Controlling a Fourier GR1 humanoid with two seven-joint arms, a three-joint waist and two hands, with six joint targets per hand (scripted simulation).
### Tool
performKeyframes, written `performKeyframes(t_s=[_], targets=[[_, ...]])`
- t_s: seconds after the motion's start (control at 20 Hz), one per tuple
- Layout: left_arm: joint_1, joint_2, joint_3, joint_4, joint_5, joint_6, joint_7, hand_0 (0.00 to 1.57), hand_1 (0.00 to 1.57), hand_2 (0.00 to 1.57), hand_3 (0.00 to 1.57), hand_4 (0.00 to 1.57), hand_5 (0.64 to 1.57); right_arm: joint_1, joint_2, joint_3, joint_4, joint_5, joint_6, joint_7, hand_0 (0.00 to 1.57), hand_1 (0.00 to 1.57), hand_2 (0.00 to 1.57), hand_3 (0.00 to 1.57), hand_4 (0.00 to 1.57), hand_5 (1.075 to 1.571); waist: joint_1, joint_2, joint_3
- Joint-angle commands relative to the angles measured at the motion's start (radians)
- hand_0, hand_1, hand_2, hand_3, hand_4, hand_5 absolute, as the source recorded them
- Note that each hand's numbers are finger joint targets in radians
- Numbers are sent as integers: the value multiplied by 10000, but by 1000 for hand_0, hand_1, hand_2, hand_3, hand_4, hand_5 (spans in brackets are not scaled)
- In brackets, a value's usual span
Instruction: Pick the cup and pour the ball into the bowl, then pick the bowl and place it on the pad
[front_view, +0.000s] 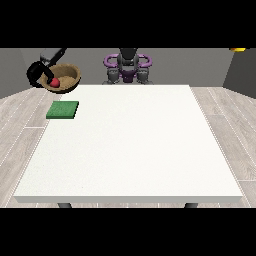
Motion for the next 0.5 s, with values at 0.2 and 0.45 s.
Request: performKeyframes(t_s=[0.2, 0.45], targets=[[374, 251, 180, 165, 180, -381, -891, 0, 0, 0, 0, 1211, 1554, -425, -1155, -914, 897, -377, 944, -315, 1571, 1571, 1571, 532, 1099, 1564, 213, 746, 16], [205, 848, 470, 745, 355, -812, -1383, 0, 0, 0, 0, 1212, 1553, -700, -343, -1064, 1011, -462, 177, -731, 1571, 1571, 1571, 453, 1069, 1566, 326, 1442, 16]])
